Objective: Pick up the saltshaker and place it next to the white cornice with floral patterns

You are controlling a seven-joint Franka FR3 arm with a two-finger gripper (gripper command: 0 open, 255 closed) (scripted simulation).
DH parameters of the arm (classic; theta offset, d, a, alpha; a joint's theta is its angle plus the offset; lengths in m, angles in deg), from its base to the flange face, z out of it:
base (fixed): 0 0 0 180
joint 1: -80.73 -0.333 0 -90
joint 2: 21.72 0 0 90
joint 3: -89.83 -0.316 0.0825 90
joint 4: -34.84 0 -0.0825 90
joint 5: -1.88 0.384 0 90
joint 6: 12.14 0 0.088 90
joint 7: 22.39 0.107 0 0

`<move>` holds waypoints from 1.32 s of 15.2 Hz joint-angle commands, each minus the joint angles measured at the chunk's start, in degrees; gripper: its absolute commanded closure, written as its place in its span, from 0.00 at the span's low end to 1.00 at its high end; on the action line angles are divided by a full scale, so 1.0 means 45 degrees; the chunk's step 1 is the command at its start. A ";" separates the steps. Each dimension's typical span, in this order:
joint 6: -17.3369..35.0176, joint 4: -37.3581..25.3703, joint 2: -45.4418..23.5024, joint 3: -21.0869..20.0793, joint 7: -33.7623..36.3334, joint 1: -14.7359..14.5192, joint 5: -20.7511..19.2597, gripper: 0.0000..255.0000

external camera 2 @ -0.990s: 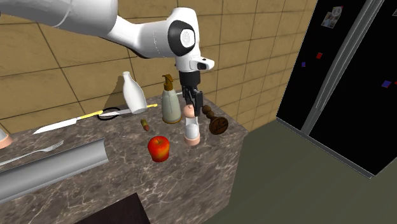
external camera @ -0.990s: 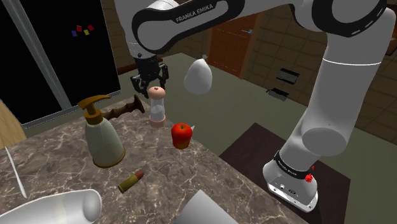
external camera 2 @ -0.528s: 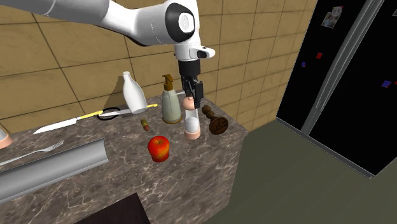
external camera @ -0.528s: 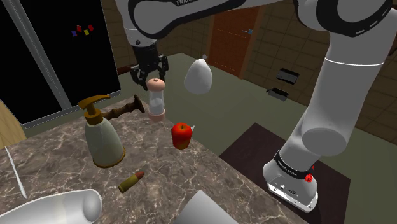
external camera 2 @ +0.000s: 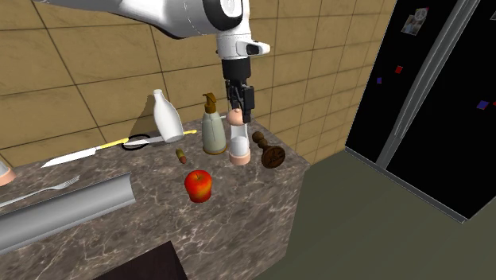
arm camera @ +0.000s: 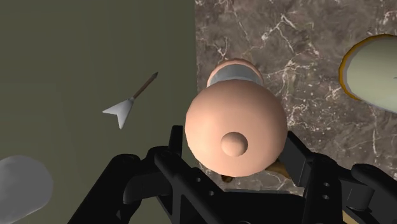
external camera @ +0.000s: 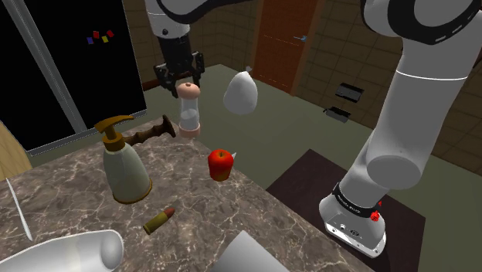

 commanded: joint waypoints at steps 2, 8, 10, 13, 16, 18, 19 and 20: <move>-0.0502 -0.0473 0.0033 -0.0017 -0.0071 -0.0026 0.0029 1.00; -0.1541 -0.1581 -0.0032 -0.0046 -0.0201 -0.0106 0.0024 1.00; -0.1901 -0.1990 -0.0083 -0.0056 -0.0238 -0.0143 0.0007 1.00; -0.2456 -0.2645 -0.0189 -0.0073 -0.0290 -0.0208 -0.0035 1.00; -0.3032 -0.3357 -0.0336 -0.0089 -0.0338 -0.0291 -0.0098 1.00; -0.3430 -0.3869 -0.0458 -0.0100 -0.0367 -0.0358 -0.0154 1.00; -0.3634 -0.4138 -0.0527 -0.0106 -0.0381 -0.0395 -0.0186 1.00; -0.3842 -0.4415 -0.0602 -0.0112 -0.0395 -0.0436 -0.0222 1.00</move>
